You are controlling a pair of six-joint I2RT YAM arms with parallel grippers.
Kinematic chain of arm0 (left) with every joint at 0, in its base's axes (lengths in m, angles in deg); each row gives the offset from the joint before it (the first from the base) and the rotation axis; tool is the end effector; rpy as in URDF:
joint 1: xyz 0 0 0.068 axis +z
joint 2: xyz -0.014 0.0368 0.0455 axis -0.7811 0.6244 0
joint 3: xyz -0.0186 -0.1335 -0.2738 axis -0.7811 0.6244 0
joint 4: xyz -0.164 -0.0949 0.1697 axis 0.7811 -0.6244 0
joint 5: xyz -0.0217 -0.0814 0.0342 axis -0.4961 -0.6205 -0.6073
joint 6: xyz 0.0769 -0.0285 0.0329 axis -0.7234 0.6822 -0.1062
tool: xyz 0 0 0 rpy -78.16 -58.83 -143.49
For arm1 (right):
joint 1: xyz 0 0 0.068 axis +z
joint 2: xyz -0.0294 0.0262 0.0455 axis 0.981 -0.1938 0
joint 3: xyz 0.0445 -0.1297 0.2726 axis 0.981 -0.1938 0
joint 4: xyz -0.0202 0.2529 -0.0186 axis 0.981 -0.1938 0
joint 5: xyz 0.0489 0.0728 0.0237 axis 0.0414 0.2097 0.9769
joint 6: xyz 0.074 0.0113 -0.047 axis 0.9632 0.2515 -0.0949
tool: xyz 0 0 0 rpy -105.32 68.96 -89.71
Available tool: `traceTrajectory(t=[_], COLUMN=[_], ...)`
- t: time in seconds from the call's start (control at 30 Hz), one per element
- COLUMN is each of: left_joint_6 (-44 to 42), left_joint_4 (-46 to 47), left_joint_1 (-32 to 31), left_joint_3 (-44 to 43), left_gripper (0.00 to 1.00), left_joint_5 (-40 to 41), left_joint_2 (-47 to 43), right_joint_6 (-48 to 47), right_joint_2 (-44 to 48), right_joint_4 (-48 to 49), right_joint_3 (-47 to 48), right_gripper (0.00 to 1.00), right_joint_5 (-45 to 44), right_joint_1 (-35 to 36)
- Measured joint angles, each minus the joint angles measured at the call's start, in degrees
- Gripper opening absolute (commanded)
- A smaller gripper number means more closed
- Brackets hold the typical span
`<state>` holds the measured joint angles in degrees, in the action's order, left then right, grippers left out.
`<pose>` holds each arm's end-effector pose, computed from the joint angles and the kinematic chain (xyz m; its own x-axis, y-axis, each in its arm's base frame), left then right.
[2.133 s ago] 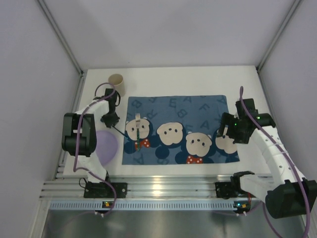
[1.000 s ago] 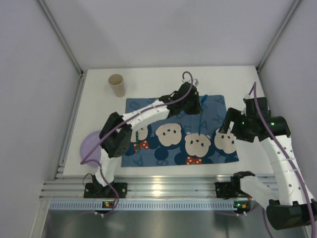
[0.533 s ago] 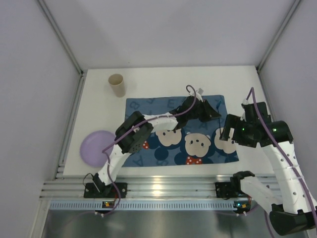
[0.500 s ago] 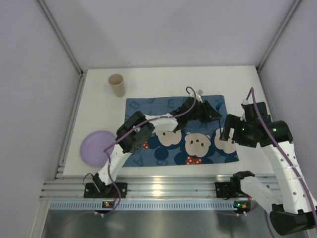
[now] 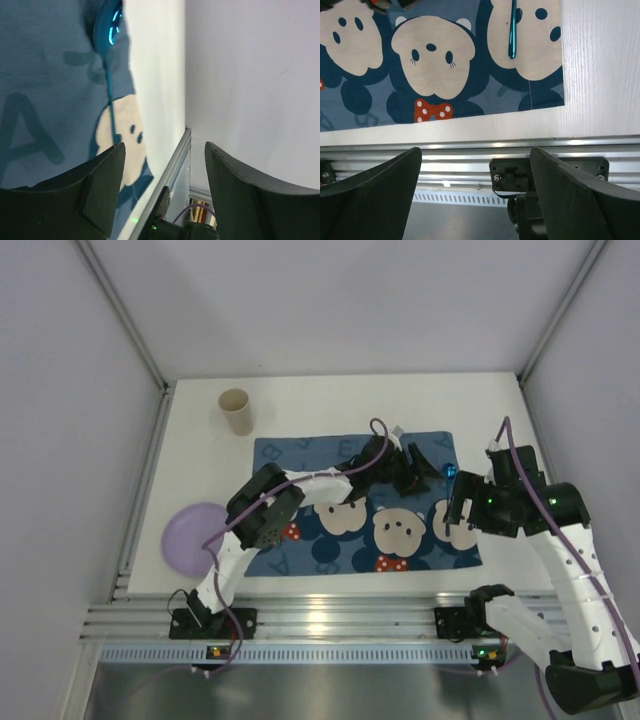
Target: Set the dinner table for one person
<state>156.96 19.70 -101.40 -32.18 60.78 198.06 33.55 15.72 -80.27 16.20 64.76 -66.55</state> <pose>0.3421 -0.4530 0.1691 -0.9569 -0.2501 -0.1476 0.0596 0.3286 -0.9426 0.1205 0.0279 0.3241 -0.8679 0.2321 -0.4393 0.1484 0.9649 0.2165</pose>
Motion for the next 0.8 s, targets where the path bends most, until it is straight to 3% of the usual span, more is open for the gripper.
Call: traceTrajectory(t=[0.33, 0.57, 0.7, 0.8], left_joint_6=[-14.8, -29.8, -35.7, -38.4], left_joint_4=[-21.1, -44.4, -51.1, -55.8], left_joint_1=[6.6, 25.1, 35.1, 38.2], left_joint_3=[-0.2, -0.9, -0.9, -2.5], left_gripper=[0.66, 0.65, 0.64, 0.64], left_joint_5=[4.8, 20.1, 28.3, 32.8], left_joint_2=[-23.6, -36.4, -37.7, -35.6], right_joint_6=[2.3, 3.8, 4.3, 4.5], right_joint_2=[-2.4, -5.2, -6.3, -7.1], right_joint_4=[4.6, 8.3, 9.3, 9.7], right_joint_3=[-3.9, -5.3, -5.7, -5.7], right_gripper=[0.9, 0.89, 0.89, 0.89], right_joint_5=[1.0, 2.4, 3.2, 3.3], right_joint_1=[0.0, 0.0, 0.0, 0.0])
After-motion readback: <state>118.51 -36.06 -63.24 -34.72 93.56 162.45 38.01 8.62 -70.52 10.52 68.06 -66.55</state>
